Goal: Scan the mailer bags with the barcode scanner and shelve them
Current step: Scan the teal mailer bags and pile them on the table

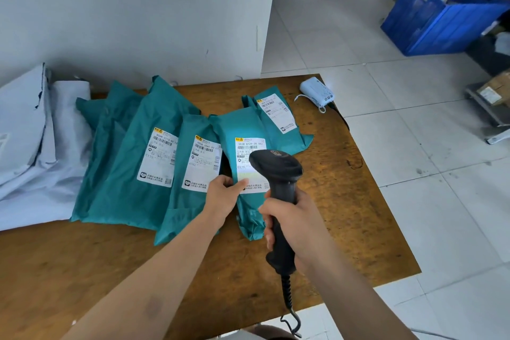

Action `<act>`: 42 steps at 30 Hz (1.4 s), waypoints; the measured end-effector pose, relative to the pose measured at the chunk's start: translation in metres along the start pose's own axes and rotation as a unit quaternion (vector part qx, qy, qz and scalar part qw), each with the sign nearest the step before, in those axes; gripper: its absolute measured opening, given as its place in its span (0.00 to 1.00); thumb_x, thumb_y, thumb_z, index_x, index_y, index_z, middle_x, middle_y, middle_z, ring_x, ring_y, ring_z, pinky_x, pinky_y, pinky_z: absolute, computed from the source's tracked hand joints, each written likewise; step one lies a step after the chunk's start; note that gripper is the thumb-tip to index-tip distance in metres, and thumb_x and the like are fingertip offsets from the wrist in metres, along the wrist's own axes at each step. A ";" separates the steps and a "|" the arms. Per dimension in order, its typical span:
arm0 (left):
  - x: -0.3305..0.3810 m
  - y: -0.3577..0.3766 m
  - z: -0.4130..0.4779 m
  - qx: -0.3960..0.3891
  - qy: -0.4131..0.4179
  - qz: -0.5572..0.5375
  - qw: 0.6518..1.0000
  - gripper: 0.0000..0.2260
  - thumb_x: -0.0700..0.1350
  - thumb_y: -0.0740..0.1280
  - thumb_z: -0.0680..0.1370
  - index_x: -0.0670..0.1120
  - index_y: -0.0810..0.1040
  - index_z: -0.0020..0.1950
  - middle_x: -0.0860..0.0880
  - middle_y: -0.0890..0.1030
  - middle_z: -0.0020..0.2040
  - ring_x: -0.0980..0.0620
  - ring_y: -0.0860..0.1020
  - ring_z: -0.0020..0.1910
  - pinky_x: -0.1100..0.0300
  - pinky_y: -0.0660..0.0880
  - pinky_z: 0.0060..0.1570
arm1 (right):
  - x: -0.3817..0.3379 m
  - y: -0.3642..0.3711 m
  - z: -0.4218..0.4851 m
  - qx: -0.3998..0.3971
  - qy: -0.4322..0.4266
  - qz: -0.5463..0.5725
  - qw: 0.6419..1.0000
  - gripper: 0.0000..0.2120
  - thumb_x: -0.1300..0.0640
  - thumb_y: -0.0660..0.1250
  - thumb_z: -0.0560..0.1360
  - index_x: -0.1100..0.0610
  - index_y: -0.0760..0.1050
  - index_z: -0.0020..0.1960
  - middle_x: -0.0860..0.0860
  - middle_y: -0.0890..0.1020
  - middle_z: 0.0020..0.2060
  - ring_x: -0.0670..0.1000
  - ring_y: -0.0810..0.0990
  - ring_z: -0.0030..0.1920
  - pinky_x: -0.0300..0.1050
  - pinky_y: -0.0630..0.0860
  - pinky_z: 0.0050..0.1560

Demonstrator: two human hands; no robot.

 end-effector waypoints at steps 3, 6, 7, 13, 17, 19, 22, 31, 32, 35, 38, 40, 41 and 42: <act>-0.001 0.001 0.001 0.000 -0.001 -0.001 1.000 0.12 0.47 0.72 0.73 0.44 0.71 0.38 0.48 0.79 0.38 0.53 0.77 0.37 0.65 0.70 0.33 | 0.001 -0.001 -0.002 0.004 0.003 -0.001 1.000 0.05 0.66 0.64 0.71 0.57 0.72 0.42 0.53 0.72 0.25 0.49 0.69 0.22 0.41 0.70 0.26; -0.003 0.001 0.003 0.000 -0.005 -0.001 1.000 0.12 0.48 0.72 0.73 0.43 0.72 0.40 0.47 0.80 0.40 0.53 0.78 0.40 0.64 0.73 0.36 | 0.001 -0.001 -0.004 0.010 0.005 -0.003 1.000 0.05 0.66 0.65 0.71 0.57 0.72 0.43 0.53 0.72 0.25 0.49 0.69 0.22 0.41 0.70 0.26; -0.003 0.001 0.003 -0.001 -0.005 -0.003 1.000 0.12 0.48 0.72 0.73 0.43 0.72 0.40 0.47 0.80 0.41 0.53 0.78 0.40 0.64 0.74 0.36 | 0.002 -0.001 -0.004 0.011 0.005 -0.005 1.000 0.05 0.65 0.65 0.71 0.56 0.73 0.43 0.53 0.73 0.25 0.49 0.69 0.22 0.41 0.70 0.26; -0.002 -0.001 0.001 -0.001 -0.005 -0.010 1.000 0.12 0.47 0.72 0.73 0.44 0.71 0.38 0.48 0.81 0.41 0.53 0.79 0.41 0.64 0.72 0.35 | 0.002 -0.001 -0.006 0.010 0.010 -0.017 1.000 0.05 0.65 0.65 0.72 0.56 0.73 0.43 0.52 0.73 0.25 0.48 0.70 0.22 0.40 0.70 0.27; 0.000 -0.001 0.000 -0.002 -0.005 -0.001 1.000 0.11 0.47 0.71 0.74 0.45 0.71 0.38 0.49 0.79 0.40 0.54 0.77 0.39 0.65 0.70 0.33 | 0.002 -0.001 -0.008 0.009 0.013 -0.031 0.999 0.04 0.64 0.65 0.71 0.56 0.73 0.43 0.52 0.73 0.26 0.48 0.70 0.22 0.40 0.71 0.27; 0.001 -0.001 -0.001 -0.005 -0.007 0.003 1.000 0.11 0.47 0.71 0.74 0.46 0.71 0.38 0.49 0.79 0.39 0.55 0.76 0.38 0.65 0.69 0.33 | 0.002 -0.001 -0.009 0.009 0.012 -0.034 0.999 0.04 0.64 0.65 0.71 0.56 0.73 0.43 0.52 0.73 0.26 0.47 0.70 0.22 0.39 0.71 0.27; 0.003 -0.001 -0.002 -0.005 0.001 0.002 1.000 0.12 0.45 0.70 0.74 0.45 0.69 0.36 0.49 0.78 0.37 0.55 0.76 0.38 0.65 0.68 0.33 | 0.002 -0.001 -0.011 0.008 0.010 -0.031 0.999 0.05 0.65 0.65 0.72 0.56 0.73 0.44 0.53 0.73 0.26 0.48 0.70 0.22 0.39 0.70 0.26; 0.048 -0.048 -0.023 0.016 0.091 -0.050 0.994 0.13 0.38 0.66 0.75 0.46 0.66 0.33 0.47 0.73 0.33 0.51 0.70 0.34 0.57 0.66 0.36 | -0.005 -0.016 -0.016 0.054 -0.023 0.014 0.998 0.05 0.67 0.66 0.72 0.59 0.72 0.40 0.54 0.72 0.23 0.50 0.68 0.21 0.42 0.68 0.26; 0.051 -0.062 -0.026 0.031 0.108 -0.047 0.993 0.13 0.38 0.65 0.75 0.46 0.66 0.33 0.47 0.72 0.33 0.51 0.69 0.33 0.57 0.65 0.36 | -0.004 -0.017 -0.015 0.056 -0.019 0.014 0.998 0.05 0.67 0.66 0.72 0.59 0.72 0.40 0.54 0.72 0.24 0.50 0.68 0.22 0.42 0.68 0.26; 0.049 -0.101 -0.025 0.090 0.123 -0.004 0.988 0.13 0.38 0.65 0.74 0.47 0.65 0.33 0.45 0.70 0.34 0.51 0.66 0.34 0.57 0.62 0.35 | -0.003 -0.015 -0.012 0.048 -0.010 0.011 0.999 0.06 0.66 0.67 0.72 0.59 0.71 0.40 0.55 0.72 0.25 0.51 0.69 0.23 0.42 0.69 0.26; 0.032 -0.119 -0.013 0.107 0.084 0.038 0.990 0.11 0.41 0.63 0.76 0.46 0.66 0.35 0.45 0.72 0.36 0.49 0.69 0.36 0.57 0.65 0.36 | 0.001 -0.008 -0.011 0.034 0.002 0.008 0.999 0.05 0.66 0.67 0.72 0.60 0.71 0.41 0.55 0.72 0.26 0.50 0.69 0.23 0.42 0.69 0.26; 0.026 -0.118 -0.008 0.076 0.057 -0.030 0.995 0.08 0.41 0.62 0.78 0.46 0.72 0.38 0.47 0.78 0.40 0.48 0.75 0.38 0.57 0.73 0.41 | 0.004 -0.004 -0.010 0.027 0.004 0.004 1.000 0.05 0.67 0.67 0.72 0.60 0.72 0.41 0.55 0.72 0.26 0.51 0.69 0.23 0.42 0.69 0.25; 0.026 -0.116 -0.007 0.062 0.044 -0.066 0.995 0.08 0.41 0.62 0.79 0.48 0.74 0.41 0.48 0.79 0.42 0.50 0.77 0.39 0.58 0.76 0.41 | 0.005 -0.003 -0.010 0.025 0.004 0.001 1.000 0.04 0.66 0.67 0.72 0.60 0.72 0.42 0.55 0.72 0.26 0.51 0.69 0.23 0.43 0.69 0.26; 0.027 -0.114 -0.007 0.052 0.038 -0.087 0.994 0.08 0.41 0.61 0.80 0.49 0.75 0.42 0.50 0.80 0.43 0.53 0.78 0.39 0.63 0.78 0.38 | 0.005 -0.002 -0.010 0.024 0.004 -0.002 1.000 0.04 0.66 0.66 0.72 0.60 0.72 0.43 0.54 0.72 0.26 0.51 0.69 0.23 0.43 0.69 0.26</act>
Point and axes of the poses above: each hand's wrist, its own z-axis towards the middle knuckle, its own y-axis out of the palm, x = y × z, the point moved 6 cm from there along z, towards the middle knuckle
